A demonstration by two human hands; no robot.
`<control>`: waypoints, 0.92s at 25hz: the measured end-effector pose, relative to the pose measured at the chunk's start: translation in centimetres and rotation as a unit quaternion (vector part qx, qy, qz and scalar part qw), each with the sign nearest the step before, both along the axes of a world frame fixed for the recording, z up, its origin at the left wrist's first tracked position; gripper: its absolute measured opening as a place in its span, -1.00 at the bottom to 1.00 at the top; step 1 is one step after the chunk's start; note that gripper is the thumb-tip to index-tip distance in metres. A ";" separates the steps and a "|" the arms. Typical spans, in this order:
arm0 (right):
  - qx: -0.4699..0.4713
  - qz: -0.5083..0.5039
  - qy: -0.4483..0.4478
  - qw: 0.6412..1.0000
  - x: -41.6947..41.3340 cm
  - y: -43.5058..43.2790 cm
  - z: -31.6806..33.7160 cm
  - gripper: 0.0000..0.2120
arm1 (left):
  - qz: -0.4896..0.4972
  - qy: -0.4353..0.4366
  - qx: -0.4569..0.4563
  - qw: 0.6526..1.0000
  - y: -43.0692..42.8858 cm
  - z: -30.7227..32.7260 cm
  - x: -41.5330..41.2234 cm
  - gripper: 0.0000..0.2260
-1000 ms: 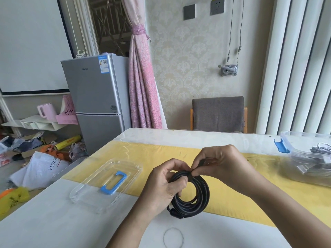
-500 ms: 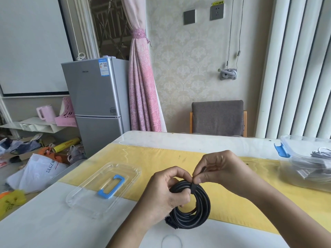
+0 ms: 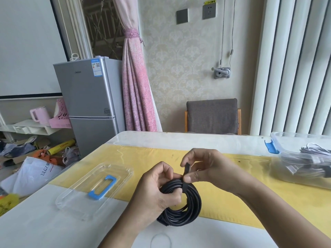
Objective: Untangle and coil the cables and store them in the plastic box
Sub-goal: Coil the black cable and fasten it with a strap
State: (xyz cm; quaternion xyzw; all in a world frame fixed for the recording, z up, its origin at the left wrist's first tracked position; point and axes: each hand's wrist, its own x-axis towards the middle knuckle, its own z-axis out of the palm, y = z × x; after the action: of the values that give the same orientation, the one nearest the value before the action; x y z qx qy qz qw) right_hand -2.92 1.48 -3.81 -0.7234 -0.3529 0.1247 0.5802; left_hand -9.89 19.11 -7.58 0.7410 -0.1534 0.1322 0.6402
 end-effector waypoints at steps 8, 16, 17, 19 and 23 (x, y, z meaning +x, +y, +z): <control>0.008 -0.023 -0.048 0.999 -0.6 0.1 0.3 -0.92 | -0.002 0.016 -0.061 0.998 0.1 -0.2 0.2 -0.67; -0.149 -0.078 -0.311 0.935 -2.7 1.4 0.9 -0.82 | 0.068 0.004 -0.097 0.993 -0.2 0.4 0.3 -0.71; -0.160 -0.077 -0.340 0.924 -2.9 1.7 0.7 -0.81 | 0.073 0.004 -0.101 0.992 -0.1 0.5 0.2 -0.70; -0.184 -0.086 -0.373 0.905 -3.5 2.3 0.5 -0.73 | 0.078 0.003 -0.099 0.992 -0.1 0.6 0.1 -0.66; -0.242 -0.120 -0.438 0.858 -5.0 2.9 0.8 -0.74 | 0.067 -0.007 -0.088 0.994 -0.7 0.5 0.1 -0.69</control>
State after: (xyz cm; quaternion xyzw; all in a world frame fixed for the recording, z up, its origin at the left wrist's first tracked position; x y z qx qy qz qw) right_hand -7.94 4.37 -3.02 -0.8576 -0.4400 -0.1936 0.1829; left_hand -9.81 18.40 -7.11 0.6894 -0.0956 0.1933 0.6915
